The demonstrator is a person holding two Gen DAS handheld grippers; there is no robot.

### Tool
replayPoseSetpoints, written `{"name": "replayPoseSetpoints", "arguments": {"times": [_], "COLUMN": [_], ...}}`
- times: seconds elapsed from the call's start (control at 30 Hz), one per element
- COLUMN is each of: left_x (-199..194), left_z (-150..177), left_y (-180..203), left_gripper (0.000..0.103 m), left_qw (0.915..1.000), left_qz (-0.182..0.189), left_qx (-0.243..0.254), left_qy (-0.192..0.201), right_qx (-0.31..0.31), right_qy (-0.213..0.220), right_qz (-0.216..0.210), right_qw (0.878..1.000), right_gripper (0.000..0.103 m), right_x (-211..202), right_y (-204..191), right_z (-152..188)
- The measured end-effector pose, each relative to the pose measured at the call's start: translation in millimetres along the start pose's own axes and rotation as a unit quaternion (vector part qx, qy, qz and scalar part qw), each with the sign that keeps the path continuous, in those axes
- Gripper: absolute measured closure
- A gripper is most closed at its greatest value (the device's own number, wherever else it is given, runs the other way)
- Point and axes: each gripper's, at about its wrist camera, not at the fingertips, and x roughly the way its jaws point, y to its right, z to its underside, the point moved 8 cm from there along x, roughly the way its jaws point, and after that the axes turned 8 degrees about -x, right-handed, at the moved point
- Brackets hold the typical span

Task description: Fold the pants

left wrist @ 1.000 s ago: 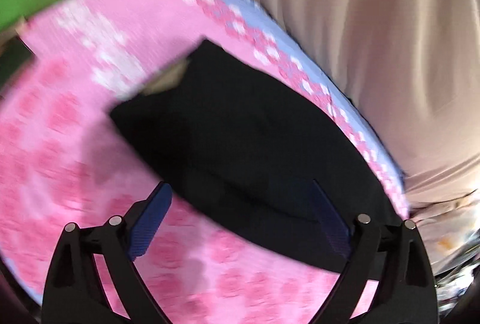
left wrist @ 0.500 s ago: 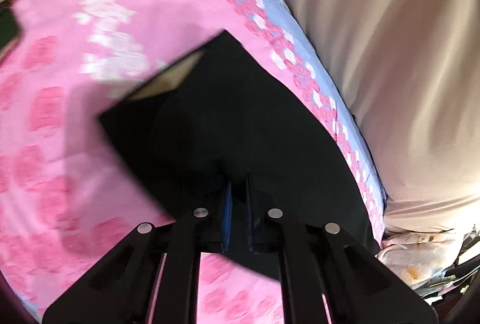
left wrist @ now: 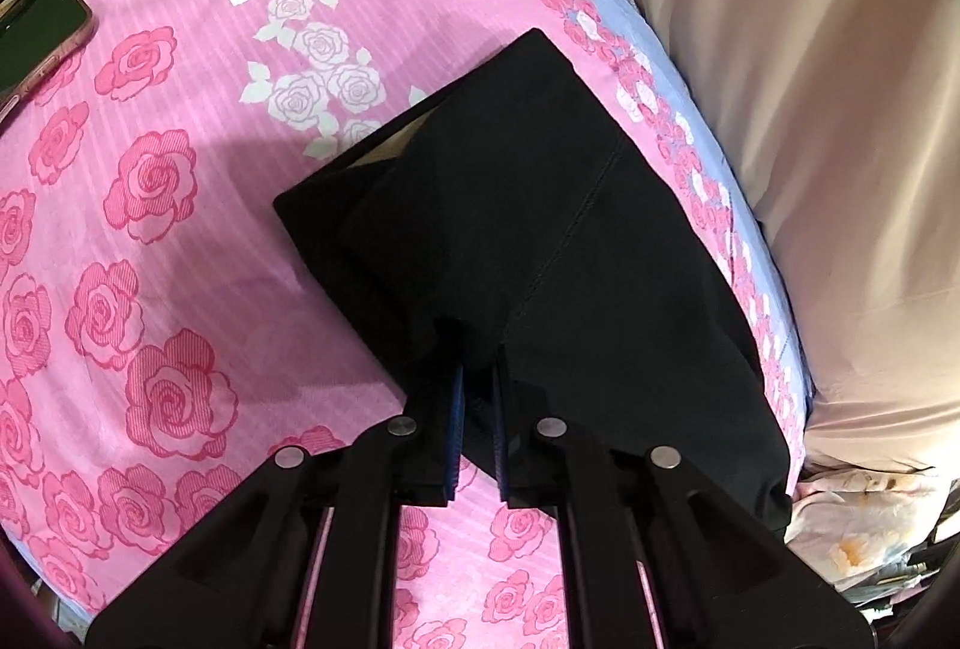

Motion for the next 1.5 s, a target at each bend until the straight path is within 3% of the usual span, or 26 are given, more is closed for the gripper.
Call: {"name": "replayPoseSetpoints", "arguments": {"times": [0.03, 0.07, 0.1, 0.2, 0.23, 0.27, 0.3, 0.4, 0.43, 0.47, 0.6, 0.7, 0.77, 0.87, 0.93, 1.0, 1.07, 1.17, 1.23, 1.33, 1.4, 1.43, 1.5], "left_x": [2, 2, 3, 5, 4, 4, 4, 7, 7, 8, 9, 10, 9, 8, 7, 3, -11, -50, -61, -39, -15, -6, -3], "left_z": [-1, -3, -4, -6, -5, -5, -5, -6, -6, -6, -6, -6, -6, -6, -7, -10, -20, -35, -35, -28, -17, -11, -5], "left_y": [2, 2, 3, 4, 2, 2, 2, 3, 3, 4, 7, 10, 9, 7, 7, 10, 29, 62, 70, 43, 19, 6, -3], "left_gripper": [0.096, 0.096, 0.096, 0.095, 0.095, 0.095, 0.095, 0.095, 0.095, 0.095, 0.094, 0.094, 0.094, 0.094, 0.095, 0.096, 0.097, 0.096, 0.096, 0.096, 0.096, 0.096, 0.094], "left_qw": [1.0000, 1.0000, 1.0000, 0.9999, 0.9999, 0.9999, 0.9999, 0.9999, 0.9998, 0.9998, 0.9996, 0.9992, 0.9993, 0.9994, 0.9994, 0.9994, 0.9992, 0.9971, 0.9950, 0.9927, 0.9942, 0.9946, 0.9955], "left_qz": [-0.002, -0.004, -0.005, -0.007, -0.008, -0.010, -0.011, -0.011, -0.011, -0.012, -0.025, -0.036, -0.034, -0.026, -0.019, -0.021, -0.024, -0.004, -0.010, -0.068, -0.073, -0.078, -0.067], "left_qx": [-0.002, -0.003, -0.006, -0.010, -0.007, -0.004, -0.002, 0.001, 0.004, 0.005, 0.008, 0.014, 0.013, 0.009, 0.005, 0.007, 0.031, 0.064, 0.087, 0.096, 0.079, 0.067, 0.066], "left_qy": [0.000, -0.001, -0.003, -0.011, -0.012, -0.012, -0.013, -0.013, -0.013, -0.012, -0.013, -0.012, -0.013, -0.021, -0.027, -0.028, -0.008, 0.039, 0.047, 0.028, -0.007, -0.015, -0.007], "right_qx": [-0.002, -0.005, -0.005, -0.063, -0.086, -0.132, -0.151, -0.161, -0.153, -0.132, -0.035, -0.007, -0.003, -0.001, 0.002, 0.009, -0.008, -0.022, -0.035, -0.021, -0.019, -0.021, -0.009], "right_qy": [-0.013, -0.034, -0.020, 0.113, 0.140, 0.149, 0.138, 0.009, -0.020, -0.029, 0.002, 0.006, -0.007, -0.040, -0.058, -0.046, -0.015, 0.073, 0.093, 0.030, -0.034, -0.050, -0.039], "right_qz": [-0.016, -0.052, -0.059, -0.063, -0.050, 0.003, 0.026, 0.088, 0.120, 0.118, 0.037, -0.034, -0.038, -0.040, -0.040, -0.048, -0.045, -0.049, -0.038, -0.025, -0.020, -0.015, -0.022], "right_qw": [1.000, 0.998, 0.998, 0.990, 0.985, 0.980, 0.979, 0.983, 0.981, 0.984, 0.999, 0.999, 0.999, 0.998, 0.998, 0.998, 0.999, 0.996, 0.994, 0.999, 0.999, 0.998, 0.999], "right_gripper": [0.096, 0.097, 0.097, 0.097, 0.096, 0.094, 0.089, 0.087, 0.084, 0.082, 0.052, 0.040, 0.034, 0.037, 0.082, 0.090, 0.092, 0.092, 0.092, 0.092, 0.091, 0.091, 0.088], "right_x": [12, 23, 18, -54, -73, -84, -79, -29, -23, -25, -58, -61, -51, -16, -1, 1, -14, -69, -87, -51, -12, -2, -4], "right_y": [0, -5, -6, -17, -17, -9, -1, 50, 69, 80, 84, 57, 47, 37, 28, 20, 10, 2, 7, 34, 44, 46, 46], "right_z": [-2, -8, -19, -64, -70, -66, -58, 6, 27, 42, 61, 60, 62, 66, 71, 61, 36, -20, -34, -4, 40, 55, 63]}}
